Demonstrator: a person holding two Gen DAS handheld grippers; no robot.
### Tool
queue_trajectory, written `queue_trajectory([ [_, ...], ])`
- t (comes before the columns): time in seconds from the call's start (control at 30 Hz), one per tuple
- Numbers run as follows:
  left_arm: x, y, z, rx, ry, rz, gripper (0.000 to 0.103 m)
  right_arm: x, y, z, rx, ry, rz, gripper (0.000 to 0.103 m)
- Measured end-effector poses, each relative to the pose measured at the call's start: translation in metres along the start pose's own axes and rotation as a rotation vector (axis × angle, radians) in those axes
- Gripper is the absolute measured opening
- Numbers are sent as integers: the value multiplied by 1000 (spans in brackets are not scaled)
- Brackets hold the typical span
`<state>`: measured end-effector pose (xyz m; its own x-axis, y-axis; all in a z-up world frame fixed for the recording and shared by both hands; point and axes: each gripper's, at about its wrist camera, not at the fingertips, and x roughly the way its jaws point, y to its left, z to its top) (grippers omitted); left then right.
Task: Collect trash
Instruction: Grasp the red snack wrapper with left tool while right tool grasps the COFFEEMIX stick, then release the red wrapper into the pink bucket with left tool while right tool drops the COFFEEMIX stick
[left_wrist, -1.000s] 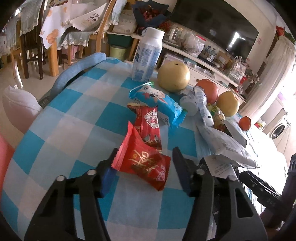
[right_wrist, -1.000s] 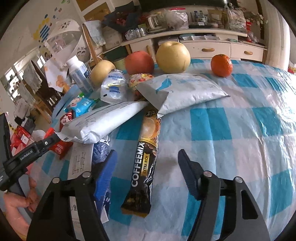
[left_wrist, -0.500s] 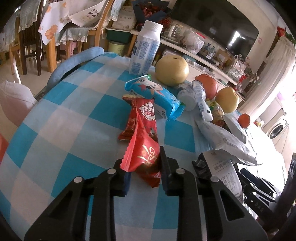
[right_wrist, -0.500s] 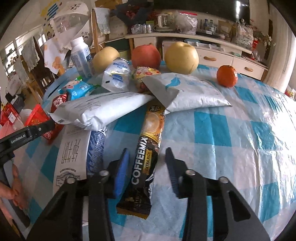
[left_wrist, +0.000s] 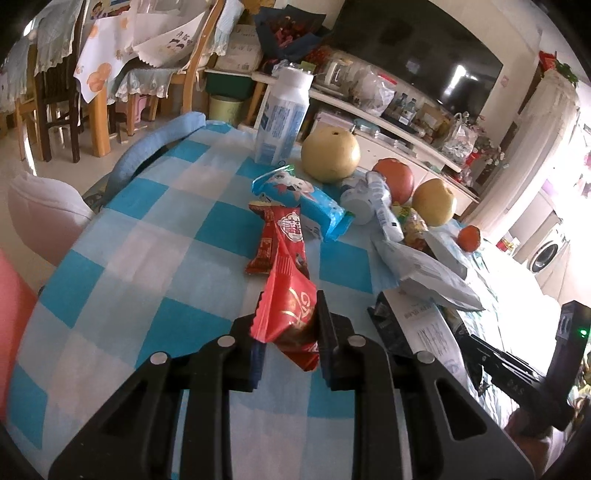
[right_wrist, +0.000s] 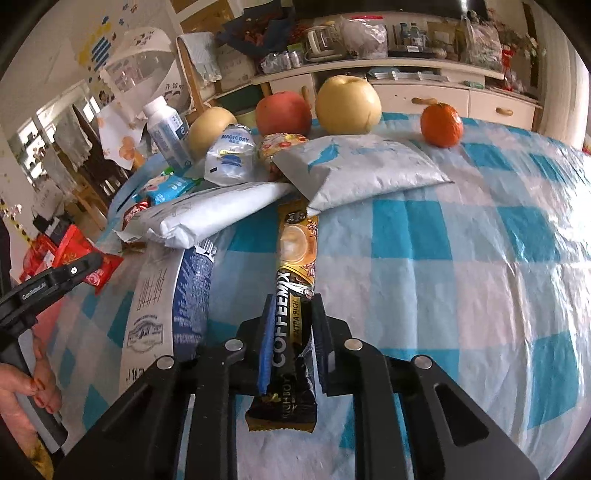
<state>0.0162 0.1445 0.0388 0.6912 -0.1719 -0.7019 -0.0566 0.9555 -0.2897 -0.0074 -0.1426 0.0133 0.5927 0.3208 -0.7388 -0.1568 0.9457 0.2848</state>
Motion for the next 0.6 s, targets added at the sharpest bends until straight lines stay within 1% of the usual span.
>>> queue_trajectory([
  [0.17,-17,0,-6,18,-4,-11,25,-11,-5,-8,35,-8,18,18],
  [0.3,-36,4,-12,31,-18,-15,25,-22,1,-16,41,-22,24,17],
  [0.6,-78,20,-18,66,-70,11,25,-52,8,-25,66,-76,28,15],
])
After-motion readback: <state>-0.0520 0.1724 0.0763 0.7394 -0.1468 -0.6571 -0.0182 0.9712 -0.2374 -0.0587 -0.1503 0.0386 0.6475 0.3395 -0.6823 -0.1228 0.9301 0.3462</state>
